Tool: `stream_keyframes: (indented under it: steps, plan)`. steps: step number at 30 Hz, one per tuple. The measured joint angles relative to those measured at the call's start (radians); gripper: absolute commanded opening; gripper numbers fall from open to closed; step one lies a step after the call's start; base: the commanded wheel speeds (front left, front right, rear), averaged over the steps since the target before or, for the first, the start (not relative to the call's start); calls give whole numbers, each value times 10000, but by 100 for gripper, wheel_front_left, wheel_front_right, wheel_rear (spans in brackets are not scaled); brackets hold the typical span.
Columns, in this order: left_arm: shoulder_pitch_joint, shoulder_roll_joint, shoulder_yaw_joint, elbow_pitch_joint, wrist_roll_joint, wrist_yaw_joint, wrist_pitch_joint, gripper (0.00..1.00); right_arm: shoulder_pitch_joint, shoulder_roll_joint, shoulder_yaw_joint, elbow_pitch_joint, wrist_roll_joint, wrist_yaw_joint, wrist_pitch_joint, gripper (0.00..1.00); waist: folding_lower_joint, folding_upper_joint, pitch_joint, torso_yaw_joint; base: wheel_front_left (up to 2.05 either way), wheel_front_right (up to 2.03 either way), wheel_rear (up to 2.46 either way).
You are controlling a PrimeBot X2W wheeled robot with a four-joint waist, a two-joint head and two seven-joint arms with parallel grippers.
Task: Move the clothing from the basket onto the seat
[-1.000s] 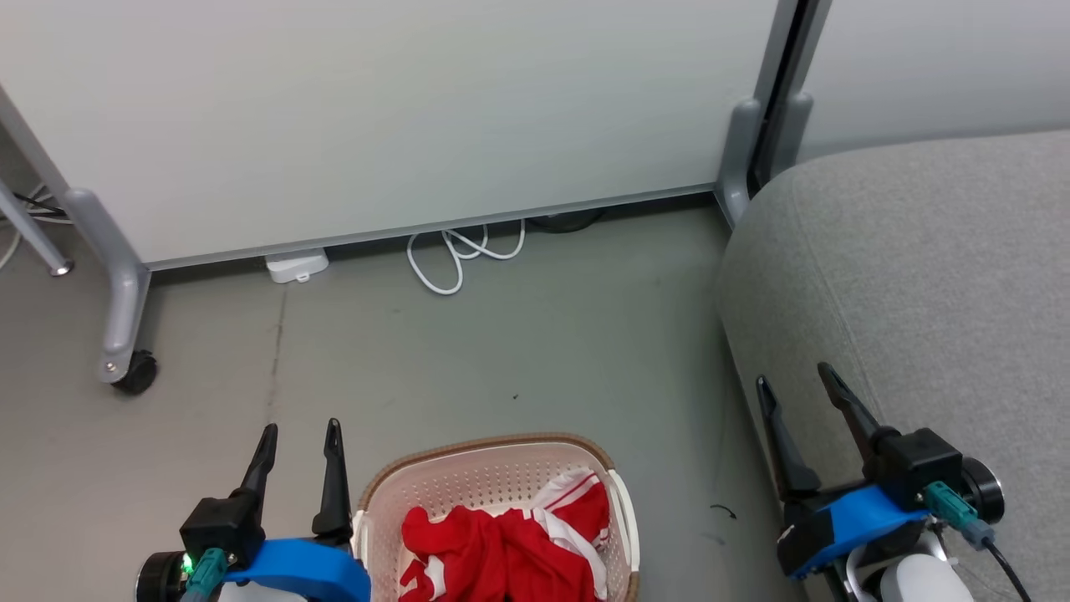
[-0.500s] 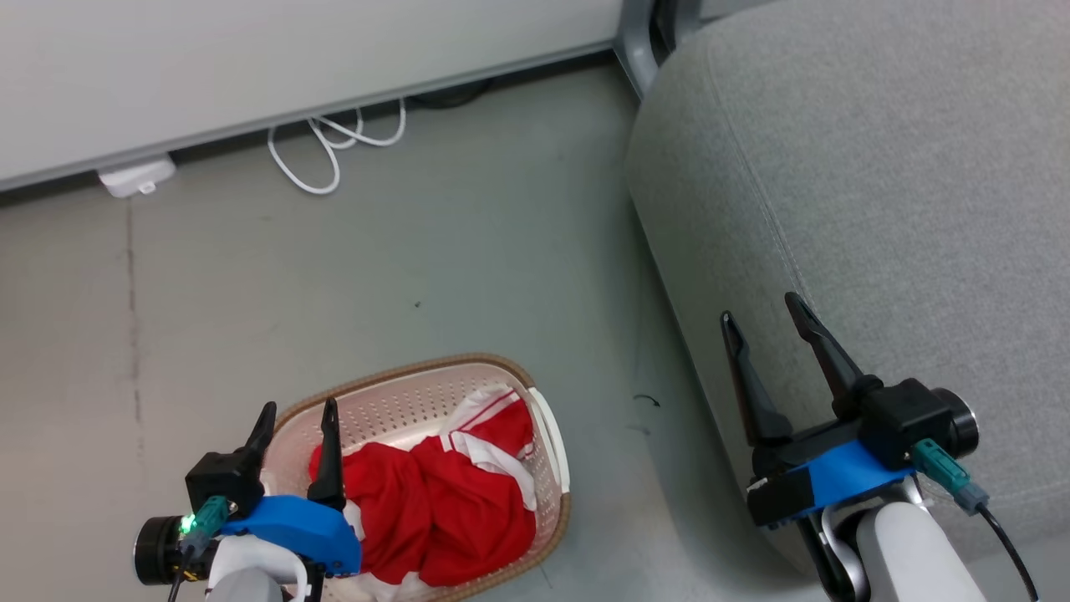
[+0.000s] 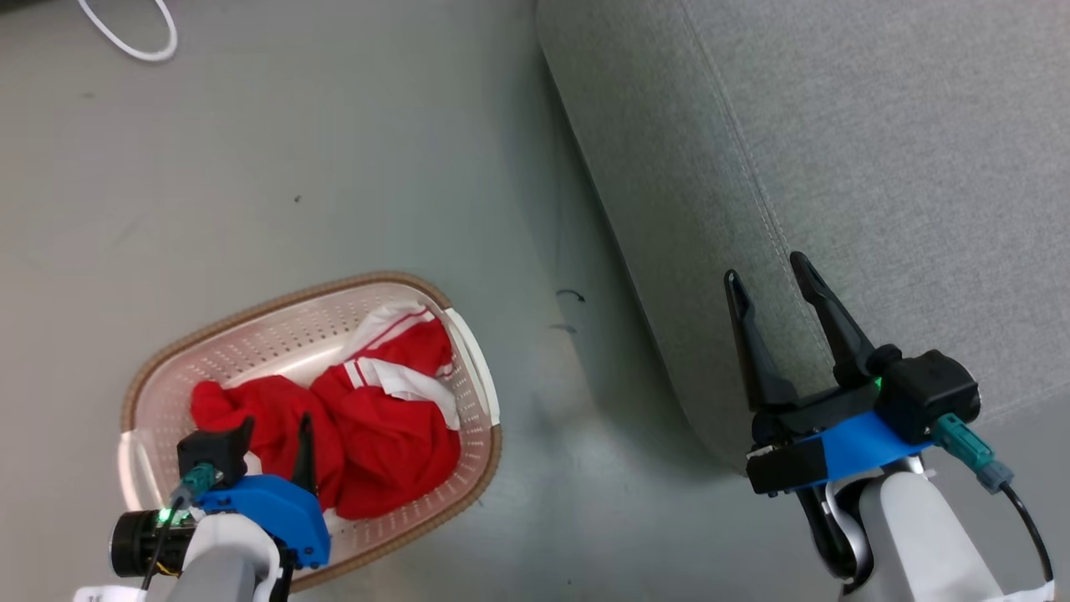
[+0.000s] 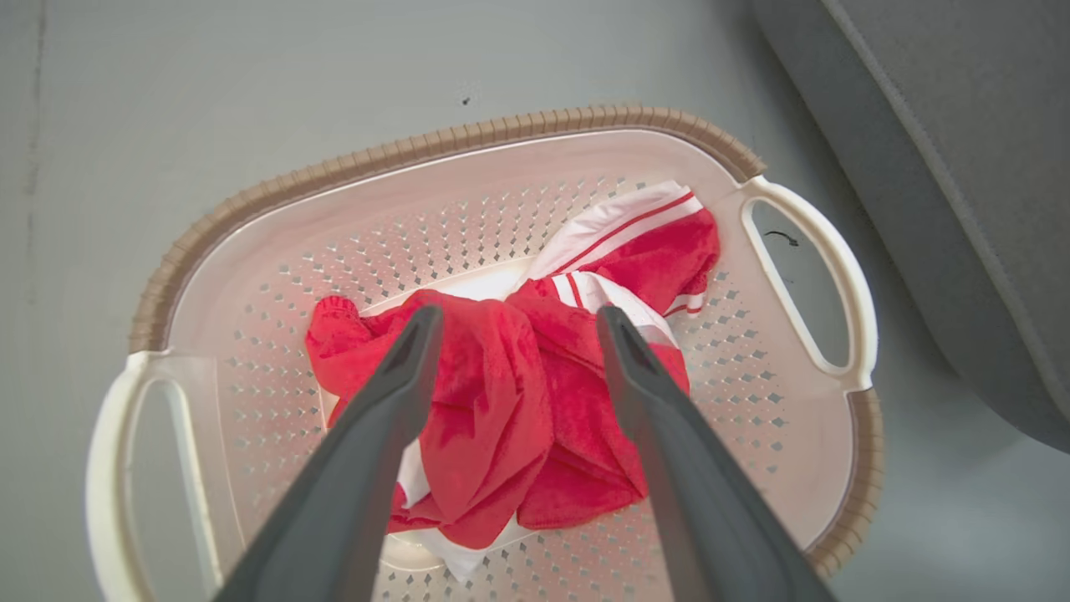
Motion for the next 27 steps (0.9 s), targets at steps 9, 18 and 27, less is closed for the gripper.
stream_keyframes:
  steps: [9,18,27]
  plan:
    - [-1121,178,-267,1049,159,48,-56,100,-275,0,-36,-428,230,0,-23,100,0,0,1166,-193,0,0,0]
    - [-2047,445,-468,1766,339,280,33,100,-462,2,121,-813,512,0,-27,100,0,0,2265,-258,0,0,0]
    - [-2745,594,-700,2337,385,430,334,0,-550,0,194,-982,782,0,-27,100,-1,0,3100,-395,0,0,0]
